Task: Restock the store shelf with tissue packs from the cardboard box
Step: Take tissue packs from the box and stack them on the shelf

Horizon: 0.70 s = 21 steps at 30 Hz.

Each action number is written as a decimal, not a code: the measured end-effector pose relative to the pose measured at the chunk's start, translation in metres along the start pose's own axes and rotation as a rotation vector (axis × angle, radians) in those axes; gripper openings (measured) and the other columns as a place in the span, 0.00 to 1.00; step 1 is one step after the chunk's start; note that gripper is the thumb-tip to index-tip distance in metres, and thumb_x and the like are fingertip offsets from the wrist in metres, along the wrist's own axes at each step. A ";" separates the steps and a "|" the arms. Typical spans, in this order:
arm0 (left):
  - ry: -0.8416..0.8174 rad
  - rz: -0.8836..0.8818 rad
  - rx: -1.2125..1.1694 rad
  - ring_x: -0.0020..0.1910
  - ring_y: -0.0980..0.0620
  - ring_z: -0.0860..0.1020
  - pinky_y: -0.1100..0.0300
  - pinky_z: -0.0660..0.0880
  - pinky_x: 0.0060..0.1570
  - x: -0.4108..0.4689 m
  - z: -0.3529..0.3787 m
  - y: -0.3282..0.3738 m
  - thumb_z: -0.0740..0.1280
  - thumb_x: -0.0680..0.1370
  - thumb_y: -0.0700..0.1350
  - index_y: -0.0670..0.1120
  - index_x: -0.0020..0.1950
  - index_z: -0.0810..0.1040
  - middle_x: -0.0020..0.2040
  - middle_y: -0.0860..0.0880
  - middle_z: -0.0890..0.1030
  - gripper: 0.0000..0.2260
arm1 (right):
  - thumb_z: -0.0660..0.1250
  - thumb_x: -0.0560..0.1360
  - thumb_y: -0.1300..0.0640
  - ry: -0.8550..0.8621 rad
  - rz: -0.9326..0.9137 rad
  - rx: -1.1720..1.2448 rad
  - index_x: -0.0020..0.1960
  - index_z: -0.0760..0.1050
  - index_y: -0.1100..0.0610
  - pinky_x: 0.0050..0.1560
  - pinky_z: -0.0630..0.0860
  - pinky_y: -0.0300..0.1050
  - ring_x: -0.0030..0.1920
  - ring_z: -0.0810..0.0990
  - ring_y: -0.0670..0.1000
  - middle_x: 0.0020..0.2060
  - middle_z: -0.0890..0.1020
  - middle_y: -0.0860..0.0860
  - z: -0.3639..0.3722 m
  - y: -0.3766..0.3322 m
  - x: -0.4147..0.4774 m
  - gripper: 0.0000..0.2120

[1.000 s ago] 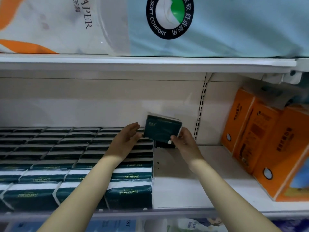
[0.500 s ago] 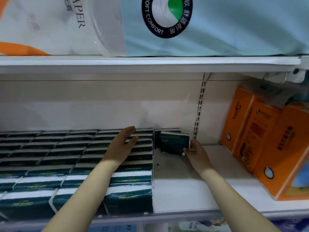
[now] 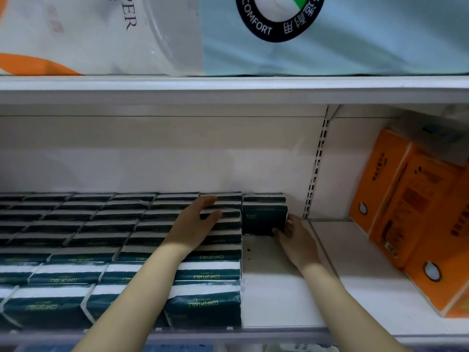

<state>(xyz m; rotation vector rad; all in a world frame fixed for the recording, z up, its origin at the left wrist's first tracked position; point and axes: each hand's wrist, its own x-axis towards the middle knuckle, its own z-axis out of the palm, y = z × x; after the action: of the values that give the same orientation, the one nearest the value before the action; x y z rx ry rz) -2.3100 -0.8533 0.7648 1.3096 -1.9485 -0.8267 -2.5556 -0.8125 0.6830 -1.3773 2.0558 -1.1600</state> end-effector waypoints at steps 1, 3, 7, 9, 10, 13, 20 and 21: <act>0.002 -0.002 -0.002 0.68 0.55 0.69 0.62 0.62 0.65 0.000 0.000 0.000 0.64 0.80 0.51 0.53 0.72 0.69 0.68 0.57 0.73 0.20 | 0.68 0.76 0.47 0.003 -0.002 -0.009 0.67 0.69 0.47 0.58 0.75 0.51 0.61 0.79 0.53 0.60 0.81 0.47 -0.001 -0.001 -0.001 0.21; 0.006 -0.008 -0.006 0.68 0.56 0.69 0.62 0.63 0.65 0.000 0.000 0.001 0.65 0.80 0.51 0.53 0.71 0.69 0.67 0.57 0.73 0.20 | 0.67 0.77 0.48 0.004 -0.020 -0.014 0.68 0.70 0.45 0.57 0.75 0.50 0.61 0.79 0.52 0.60 0.81 0.45 -0.001 0.000 0.000 0.20; 0.009 -0.012 -0.016 0.67 0.56 0.70 0.62 0.63 0.65 -0.001 -0.001 0.001 0.65 0.80 0.50 0.52 0.70 0.70 0.66 0.57 0.73 0.18 | 0.64 0.78 0.47 -0.007 -0.058 -0.076 0.65 0.74 0.43 0.52 0.76 0.49 0.57 0.80 0.55 0.56 0.83 0.48 -0.002 0.001 0.000 0.15; 0.011 -0.015 -0.020 0.66 0.56 0.70 0.63 0.64 0.64 -0.002 -0.001 0.001 0.65 0.80 0.50 0.53 0.70 0.71 0.65 0.58 0.74 0.18 | 0.64 0.78 0.46 -0.004 -0.056 -0.097 0.65 0.74 0.43 0.51 0.75 0.48 0.57 0.80 0.56 0.56 0.83 0.49 -0.003 0.000 0.000 0.15; 0.011 -0.021 -0.023 0.65 0.56 0.70 0.63 0.64 0.63 -0.002 -0.001 0.001 0.65 0.80 0.50 0.53 0.69 0.71 0.65 0.58 0.74 0.17 | 0.64 0.78 0.46 -0.008 -0.050 -0.117 0.65 0.73 0.43 0.51 0.75 0.47 0.57 0.79 0.57 0.56 0.83 0.50 -0.003 -0.002 0.000 0.16; 0.023 -0.032 -0.027 0.64 0.56 0.71 0.62 0.65 0.63 -0.004 -0.002 0.002 0.65 0.80 0.49 0.52 0.69 0.72 0.64 0.57 0.75 0.16 | 0.63 0.78 0.45 -0.065 -0.031 -0.199 0.67 0.70 0.43 0.47 0.70 0.45 0.59 0.78 0.57 0.58 0.82 0.51 -0.005 -0.007 -0.001 0.18; 0.146 -0.023 -0.062 0.59 0.54 0.76 0.62 0.70 0.60 -0.009 -0.012 0.010 0.63 0.81 0.46 0.47 0.65 0.76 0.61 0.51 0.79 0.13 | 0.63 0.80 0.51 -0.157 0.151 0.203 0.79 0.52 0.51 0.70 0.62 0.45 0.73 0.65 0.52 0.73 0.67 0.48 -0.026 -0.020 -0.009 0.32; 0.162 -0.033 -0.067 0.58 0.54 0.77 0.62 0.70 0.58 -0.012 -0.016 0.012 0.63 0.81 0.46 0.47 0.65 0.76 0.61 0.51 0.79 0.13 | 0.62 0.80 0.50 -0.096 0.173 0.266 0.79 0.51 0.52 0.72 0.61 0.47 0.74 0.63 0.53 0.75 0.64 0.49 -0.028 -0.021 -0.011 0.32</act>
<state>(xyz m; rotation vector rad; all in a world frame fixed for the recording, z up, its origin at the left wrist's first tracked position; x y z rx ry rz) -2.3009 -0.8408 0.7819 1.3294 -1.7636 -0.7701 -2.5590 -0.7943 0.7150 -1.0850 1.8365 -1.2157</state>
